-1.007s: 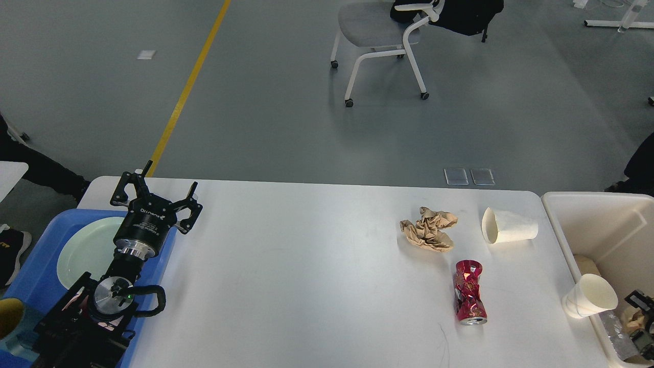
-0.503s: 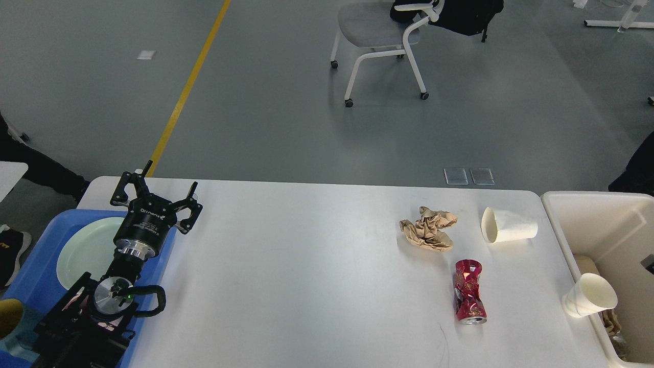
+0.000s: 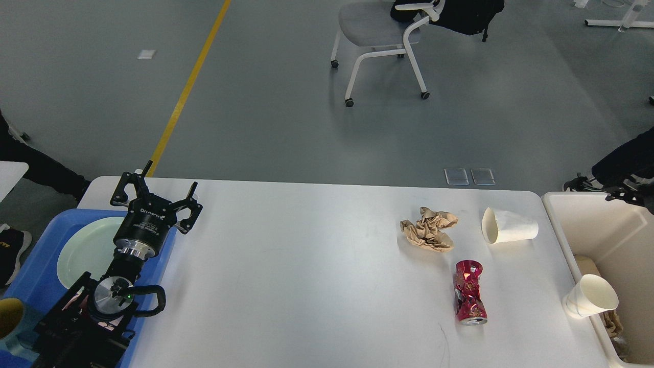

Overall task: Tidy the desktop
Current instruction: 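Move the right gripper over the brown paper near the red can and lower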

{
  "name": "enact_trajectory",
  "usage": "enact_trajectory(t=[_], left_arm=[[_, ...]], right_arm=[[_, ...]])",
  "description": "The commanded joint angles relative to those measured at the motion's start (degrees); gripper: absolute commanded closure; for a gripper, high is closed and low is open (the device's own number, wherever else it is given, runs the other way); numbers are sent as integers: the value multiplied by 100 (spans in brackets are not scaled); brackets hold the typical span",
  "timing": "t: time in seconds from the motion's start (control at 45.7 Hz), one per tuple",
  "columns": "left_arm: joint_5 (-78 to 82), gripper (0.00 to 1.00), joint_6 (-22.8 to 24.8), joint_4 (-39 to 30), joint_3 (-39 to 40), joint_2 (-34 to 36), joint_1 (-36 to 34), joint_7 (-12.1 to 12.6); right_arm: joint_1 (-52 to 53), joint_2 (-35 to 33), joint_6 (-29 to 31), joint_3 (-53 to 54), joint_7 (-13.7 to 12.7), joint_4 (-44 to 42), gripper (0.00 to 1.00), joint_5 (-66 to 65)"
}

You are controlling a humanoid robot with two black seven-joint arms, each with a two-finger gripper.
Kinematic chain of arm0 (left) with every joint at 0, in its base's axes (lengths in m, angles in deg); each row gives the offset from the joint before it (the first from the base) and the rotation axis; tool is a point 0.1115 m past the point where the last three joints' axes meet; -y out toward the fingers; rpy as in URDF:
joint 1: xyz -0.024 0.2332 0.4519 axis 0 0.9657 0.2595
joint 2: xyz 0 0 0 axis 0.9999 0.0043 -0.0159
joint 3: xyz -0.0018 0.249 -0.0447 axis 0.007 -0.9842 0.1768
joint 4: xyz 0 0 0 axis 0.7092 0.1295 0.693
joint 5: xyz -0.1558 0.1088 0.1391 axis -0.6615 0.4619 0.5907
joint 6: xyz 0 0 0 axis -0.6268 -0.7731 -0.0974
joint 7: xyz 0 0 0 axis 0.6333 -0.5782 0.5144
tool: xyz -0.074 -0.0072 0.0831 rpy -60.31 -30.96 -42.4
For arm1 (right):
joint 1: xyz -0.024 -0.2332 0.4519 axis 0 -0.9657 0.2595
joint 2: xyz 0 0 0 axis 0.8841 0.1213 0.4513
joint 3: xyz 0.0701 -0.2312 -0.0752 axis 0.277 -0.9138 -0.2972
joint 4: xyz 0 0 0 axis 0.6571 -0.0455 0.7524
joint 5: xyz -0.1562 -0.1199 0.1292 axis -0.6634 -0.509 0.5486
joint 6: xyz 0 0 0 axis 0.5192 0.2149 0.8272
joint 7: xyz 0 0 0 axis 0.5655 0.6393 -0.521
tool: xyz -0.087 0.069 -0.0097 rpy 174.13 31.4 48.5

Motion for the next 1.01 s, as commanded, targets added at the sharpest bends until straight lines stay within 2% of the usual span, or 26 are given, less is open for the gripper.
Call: enact_trajectory(t=[0.0, 0.153, 0.263, 0.438, 0.635, 0.722, 0.985], left_arm=[[0, 4, 0, 0, 0, 0, 0, 0], [0, 4, 0, 0, 0, 0, 0, 0], [0, 4, 0, 0, 0, 0, 0, 0], [0, 4, 0, 0, 0, 0, 0, 0], [0, 4, 0, 0, 0, 0, 0, 0], [0, 4, 0, 8, 0, 0, 0, 0], [0, 4, 0, 0, 0, 0, 0, 0]], right_arm=[[1444, 204, 585, -717, -254, 1206, 0, -23], [2938, 581, 1218, -1017, -632, 2464, 0, -14], [3862, 810, 1745, -1008, -641, 3176, 0, 12], [5171, 977, 2273, -1043, -659, 4380, 0, 65], [6472, 951, 2289, -1078, -659, 5549, 0, 91], [6842, 934, 2289, -1104, -659, 5822, 0, 135], [6913, 934, 2289, -1122, -624, 5858, 0, 425]])
